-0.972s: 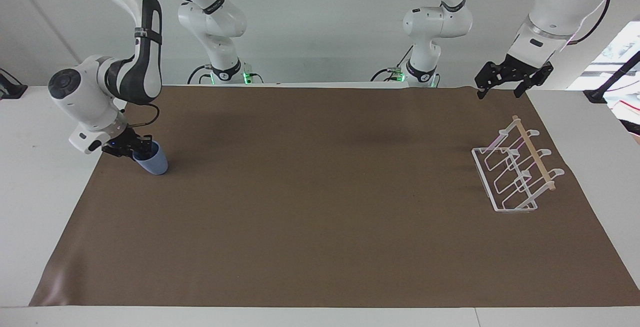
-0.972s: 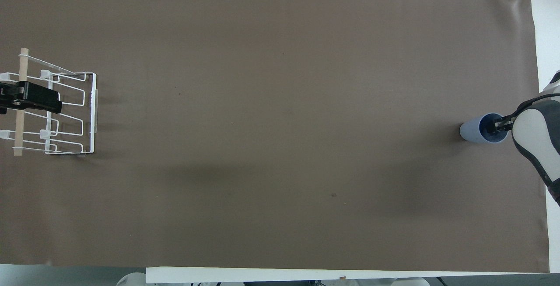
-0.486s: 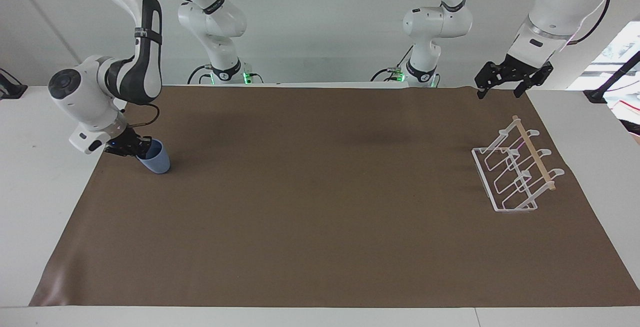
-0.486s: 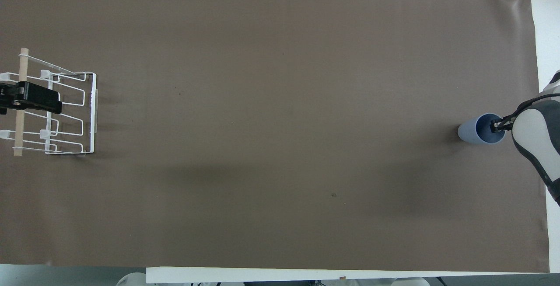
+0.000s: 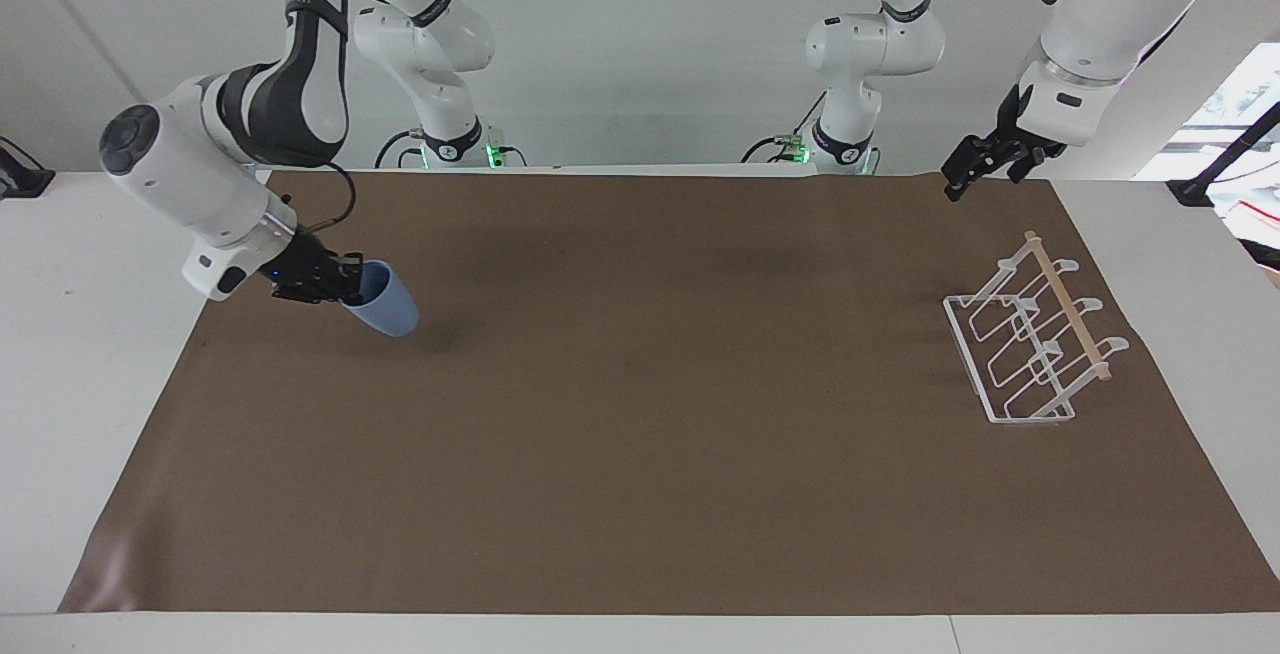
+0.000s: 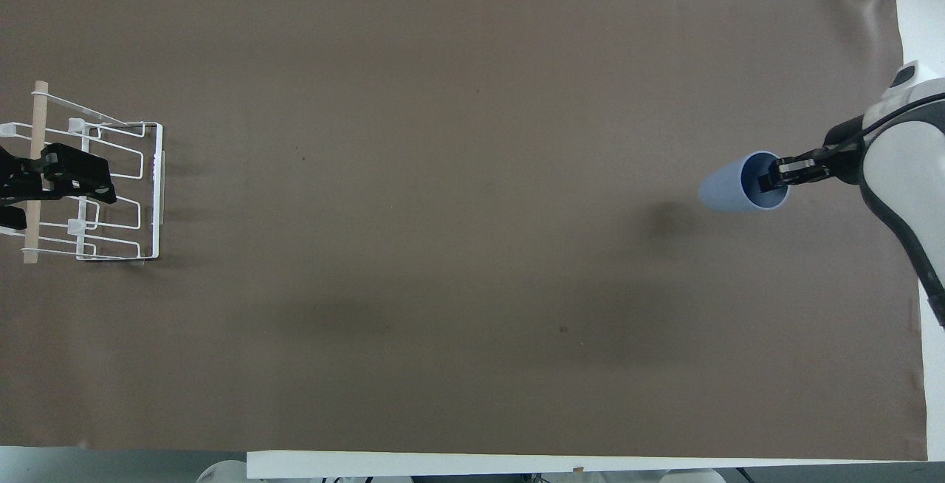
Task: Hang cup on cup holder
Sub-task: 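Lift the cup with the right gripper while the left gripper approaches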
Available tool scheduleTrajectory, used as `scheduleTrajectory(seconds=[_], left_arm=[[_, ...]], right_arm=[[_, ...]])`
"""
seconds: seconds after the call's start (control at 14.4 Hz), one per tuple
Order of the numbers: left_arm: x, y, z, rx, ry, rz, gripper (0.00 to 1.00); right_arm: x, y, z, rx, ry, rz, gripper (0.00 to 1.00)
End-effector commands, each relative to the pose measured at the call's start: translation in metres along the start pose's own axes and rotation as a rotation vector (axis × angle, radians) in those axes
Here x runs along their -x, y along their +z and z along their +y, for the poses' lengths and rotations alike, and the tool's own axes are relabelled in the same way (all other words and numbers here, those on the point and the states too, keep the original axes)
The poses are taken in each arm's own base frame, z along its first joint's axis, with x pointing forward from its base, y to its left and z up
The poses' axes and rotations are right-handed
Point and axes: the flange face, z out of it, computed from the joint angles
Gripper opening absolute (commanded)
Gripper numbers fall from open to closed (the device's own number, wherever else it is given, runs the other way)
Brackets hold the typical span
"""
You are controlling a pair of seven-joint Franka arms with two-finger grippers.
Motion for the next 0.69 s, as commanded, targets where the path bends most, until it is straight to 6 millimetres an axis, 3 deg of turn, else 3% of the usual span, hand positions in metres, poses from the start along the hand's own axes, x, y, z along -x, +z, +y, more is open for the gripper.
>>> scheduleTrajectory(seconds=[0.0,0.21,0.28,0.49,0.62], left_arm=[[0.019,0.006,0.017,0.037,-0.322,-0.003,1.00],[0.040,0.014,0.059,0.059,-0.680,0.014,1.00],[0.046,0.014,0.069,0.072,-0.766,0.011,1.00],[0.048,0.015,0.080,0.162,-0.946,-0.102,1.00],[0.048,0.014,0.081,0.182,-1.011,-0.149,1.00]], right_arm=[[-0.014,0.015,-0.079,-0.085,0.124,0.006,0.00],[-0.014,0.026,-0.134,-0.313,0.213,-0.002,0.00],[-0.013,0.026,-0.142,-0.377,0.250,-0.009,0.00],[-0.005,0.040,-0.166,-0.639,0.369,0.000,0.00],[0.003,0.055,-0.201,-0.754,0.423,0.009,0.00]])
